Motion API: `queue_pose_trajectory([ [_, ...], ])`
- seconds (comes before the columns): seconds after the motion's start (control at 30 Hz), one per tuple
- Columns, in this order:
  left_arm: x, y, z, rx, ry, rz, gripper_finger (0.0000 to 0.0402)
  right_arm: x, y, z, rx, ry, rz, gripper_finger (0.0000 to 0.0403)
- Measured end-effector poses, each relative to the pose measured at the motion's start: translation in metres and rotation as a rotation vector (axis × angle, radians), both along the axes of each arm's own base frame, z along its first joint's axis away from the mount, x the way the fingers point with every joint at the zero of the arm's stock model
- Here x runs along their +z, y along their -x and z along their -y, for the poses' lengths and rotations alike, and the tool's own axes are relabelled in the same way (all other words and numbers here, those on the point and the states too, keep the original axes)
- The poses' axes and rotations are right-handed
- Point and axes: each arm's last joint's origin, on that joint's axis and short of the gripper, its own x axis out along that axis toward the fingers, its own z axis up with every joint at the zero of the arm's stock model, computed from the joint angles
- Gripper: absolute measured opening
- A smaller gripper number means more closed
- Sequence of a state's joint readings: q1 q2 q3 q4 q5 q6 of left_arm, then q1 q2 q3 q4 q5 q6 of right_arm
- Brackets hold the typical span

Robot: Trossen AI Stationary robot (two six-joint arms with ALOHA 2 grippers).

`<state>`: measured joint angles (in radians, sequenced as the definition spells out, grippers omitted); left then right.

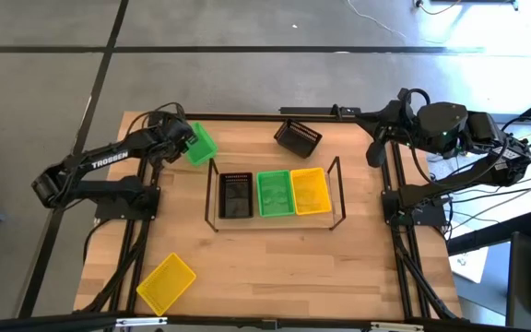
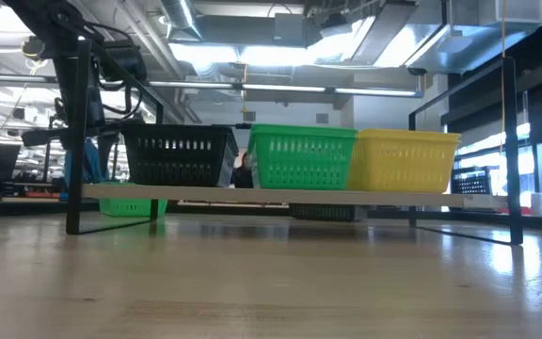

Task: Stack baskets on shelf by color
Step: Stack the green bin on top of the green bin on the shelf

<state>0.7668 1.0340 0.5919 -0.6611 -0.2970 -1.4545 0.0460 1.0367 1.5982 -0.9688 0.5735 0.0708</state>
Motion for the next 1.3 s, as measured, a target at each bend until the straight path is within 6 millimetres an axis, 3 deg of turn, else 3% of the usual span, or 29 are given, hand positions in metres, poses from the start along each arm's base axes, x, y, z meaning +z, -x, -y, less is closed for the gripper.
queue_pose_trajectory([
  [0.7,-0.022,-0.012,-0.014,-0.012,0.047,-0.078,0.0069,0.000,0.000,0.000,0.003,0.010,-0.006,0.0047],
  [0.83,-0.026,-0.013,-0.015,-0.078,0.045,-0.142,0.0069,0.000,0.000,0.000,0.000,0.003,-0.002,0.0047],
  [1.07,-0.026,-0.012,-0.016,-0.122,0.027,-0.196,0.0010,0.000,0.000,0.000,-0.001,0.001,0.000,0.0047],
  [1.3,-0.018,-0.017,-0.019,-0.149,-0.080,-0.180,0.0003,0.000,0.000,0.000,-0.001,0.001,0.000,0.0047],
])
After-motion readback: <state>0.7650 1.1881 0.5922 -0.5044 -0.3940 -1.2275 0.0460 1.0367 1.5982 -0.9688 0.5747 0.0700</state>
